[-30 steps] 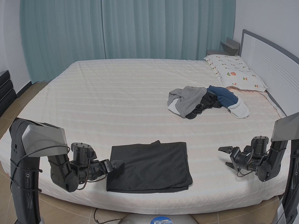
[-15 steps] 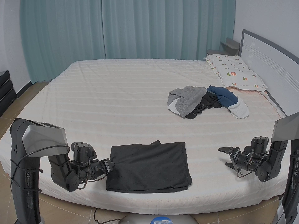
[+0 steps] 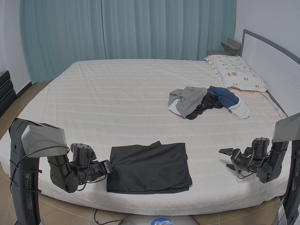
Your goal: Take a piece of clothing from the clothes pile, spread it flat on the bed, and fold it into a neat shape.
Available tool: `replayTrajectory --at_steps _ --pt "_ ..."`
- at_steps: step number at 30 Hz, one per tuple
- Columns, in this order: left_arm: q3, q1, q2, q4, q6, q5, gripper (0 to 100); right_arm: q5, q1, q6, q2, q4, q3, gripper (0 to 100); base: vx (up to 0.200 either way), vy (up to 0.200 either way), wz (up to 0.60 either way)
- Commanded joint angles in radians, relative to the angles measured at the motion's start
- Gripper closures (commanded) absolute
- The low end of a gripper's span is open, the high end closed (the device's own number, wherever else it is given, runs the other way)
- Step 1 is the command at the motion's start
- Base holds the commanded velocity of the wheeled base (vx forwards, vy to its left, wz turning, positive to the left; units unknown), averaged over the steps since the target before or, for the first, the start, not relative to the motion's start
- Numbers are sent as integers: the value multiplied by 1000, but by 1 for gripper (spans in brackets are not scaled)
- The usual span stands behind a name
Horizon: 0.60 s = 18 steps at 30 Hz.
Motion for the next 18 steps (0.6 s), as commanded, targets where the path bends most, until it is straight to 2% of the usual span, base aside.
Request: replayTrajectory --at_steps 1,8,13,18 --pt "2 -1 -3 0 -2 2 100 0 0 -4 5 -1 1 0 0 0 0" --pt "29 -1 -7 -14 -5 0 100 0 0 -7 5 -1 2 0 0 0 0" --pt "45 -2 -5 -63 -8 0 100 0 2 -7 5 0 2 0 0 200 0" --pt "43 -6 -3 -63 -10 0 100 0 0 -7 5 -1 4 0 0 0 0"
